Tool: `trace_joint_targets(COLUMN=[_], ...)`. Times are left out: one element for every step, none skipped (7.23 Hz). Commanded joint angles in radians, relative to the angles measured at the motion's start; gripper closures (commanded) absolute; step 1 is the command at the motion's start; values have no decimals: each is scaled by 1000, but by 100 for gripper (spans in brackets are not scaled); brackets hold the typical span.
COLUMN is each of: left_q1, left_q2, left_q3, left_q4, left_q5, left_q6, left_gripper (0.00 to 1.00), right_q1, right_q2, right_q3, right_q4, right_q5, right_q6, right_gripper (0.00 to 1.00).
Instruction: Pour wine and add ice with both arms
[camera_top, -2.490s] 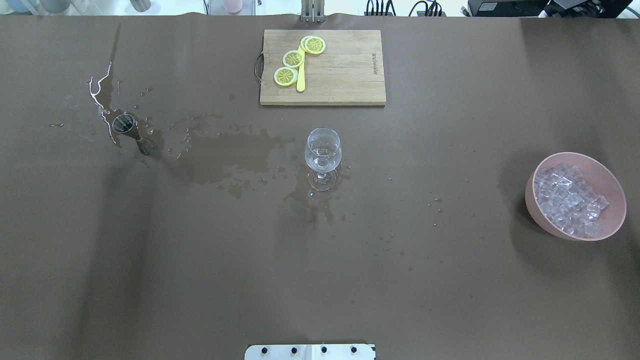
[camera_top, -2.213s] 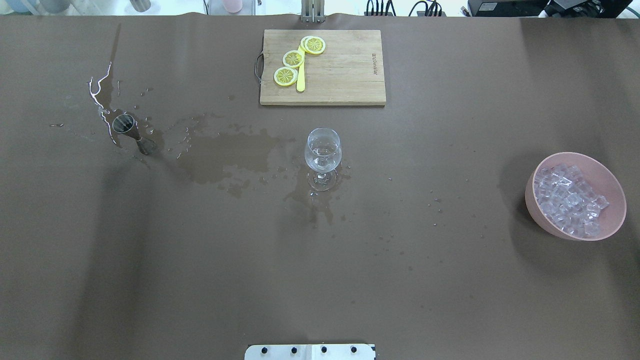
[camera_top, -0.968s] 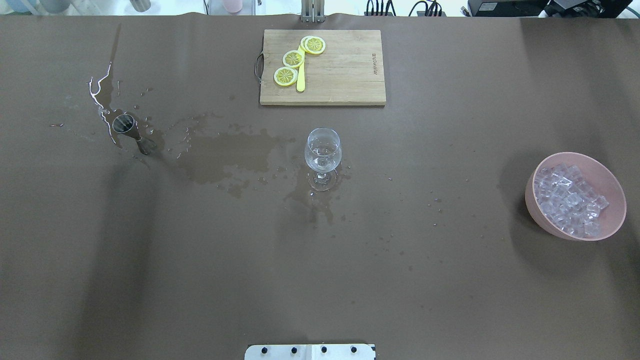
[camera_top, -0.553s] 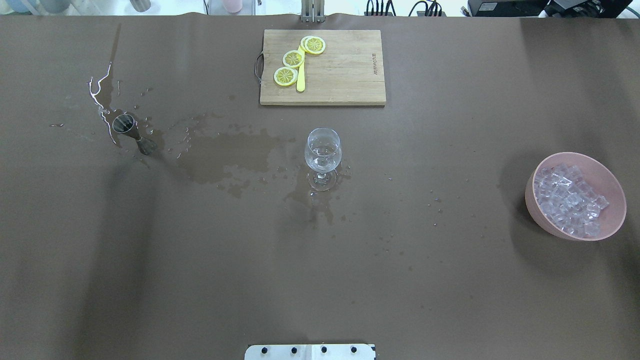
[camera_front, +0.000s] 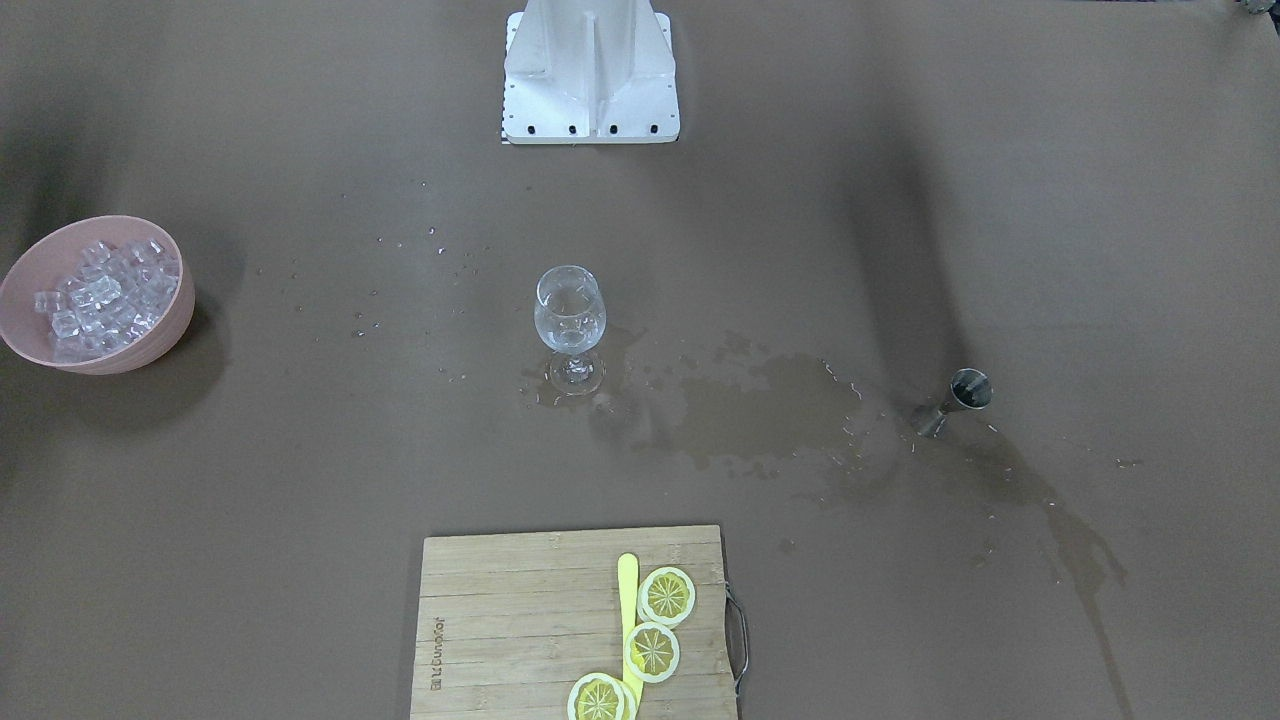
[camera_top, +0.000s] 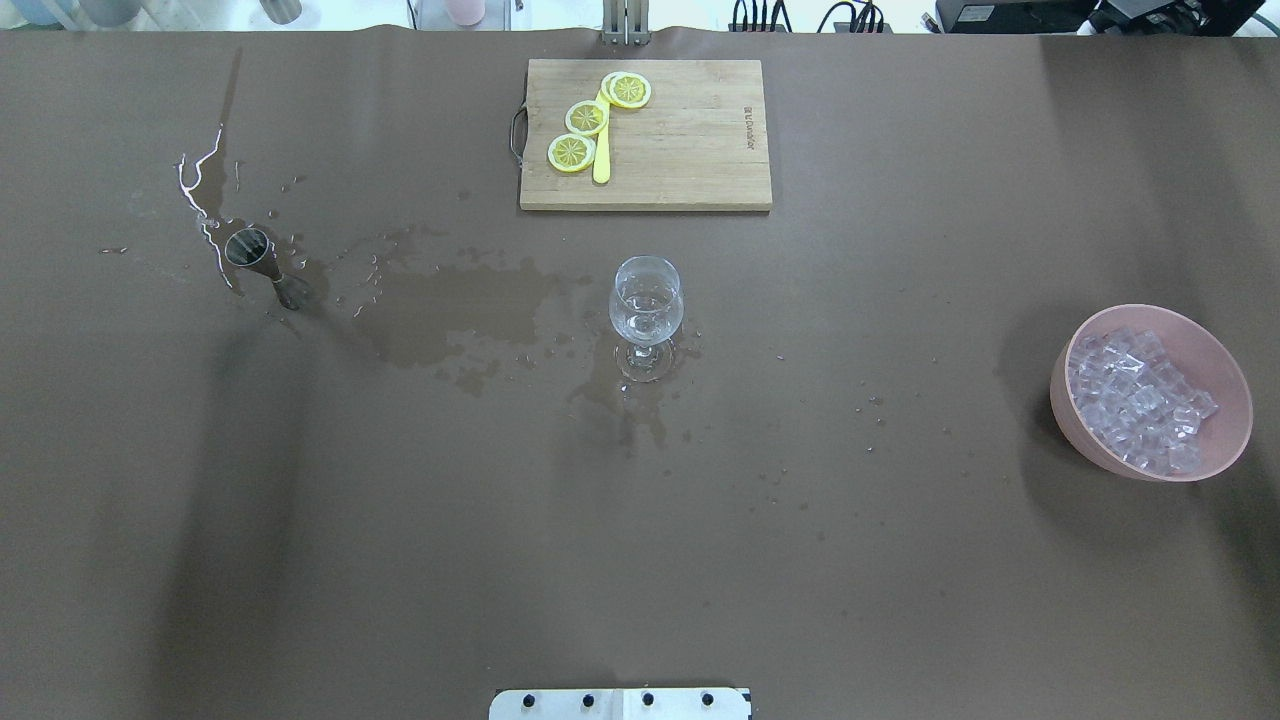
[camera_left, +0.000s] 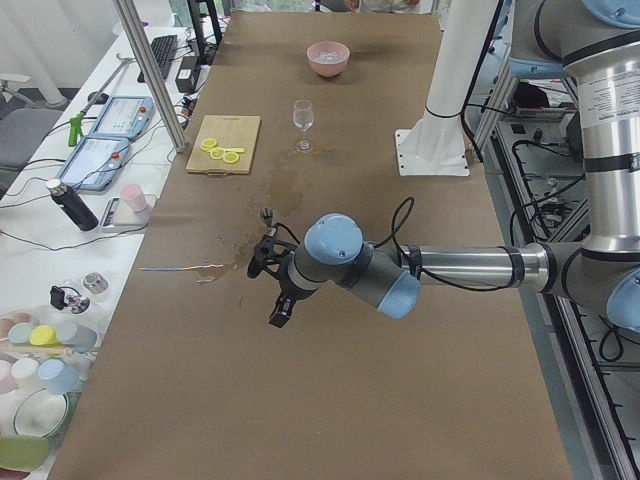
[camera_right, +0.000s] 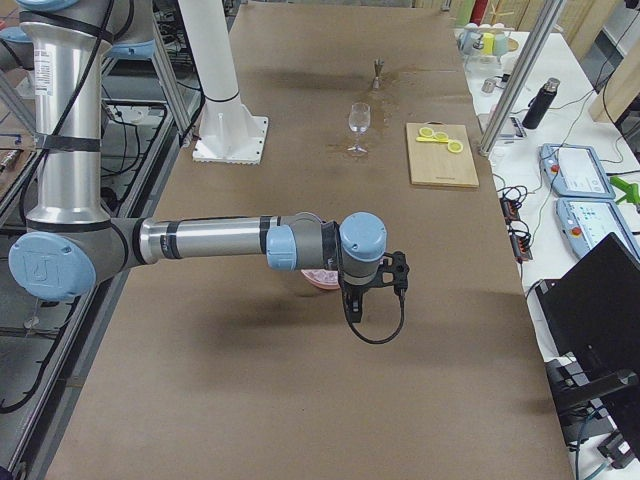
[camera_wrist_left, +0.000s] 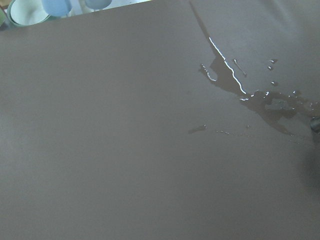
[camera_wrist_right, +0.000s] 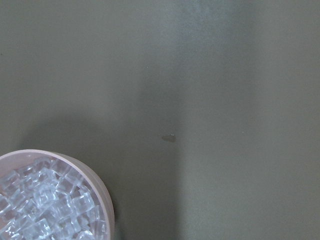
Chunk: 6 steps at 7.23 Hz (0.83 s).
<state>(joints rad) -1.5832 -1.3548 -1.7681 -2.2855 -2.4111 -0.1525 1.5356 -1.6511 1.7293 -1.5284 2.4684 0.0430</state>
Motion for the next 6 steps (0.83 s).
trace_joint_targets(left_q1=[76,160,266,361,432,498], left_q2=[-38,-64,-96,-104,-137,-171], left_q3=[25,39,86,137,197,240], left_q4=[-203,-276,-405,-521,-642,-732], left_q5=[9,27,178,307,384,427], left_q6=[-170,-205,-231,-336,-410,-465], left_gripper=[2,3,3,3,3,3], right_q1=[-2,-3,-46,-67,-69,-71], right_q2=[-4,-4,-4,-3,-3,-3], right_q3=[-8,-8,-10,-19,-40,-49], right_q4=[22,24,27,68,106,109], right_q5=[1,4,0,-5,-2,1], right_q6=[-6,-6,-8,-5,0,0], right_gripper=[0,0,0,0,0,0])
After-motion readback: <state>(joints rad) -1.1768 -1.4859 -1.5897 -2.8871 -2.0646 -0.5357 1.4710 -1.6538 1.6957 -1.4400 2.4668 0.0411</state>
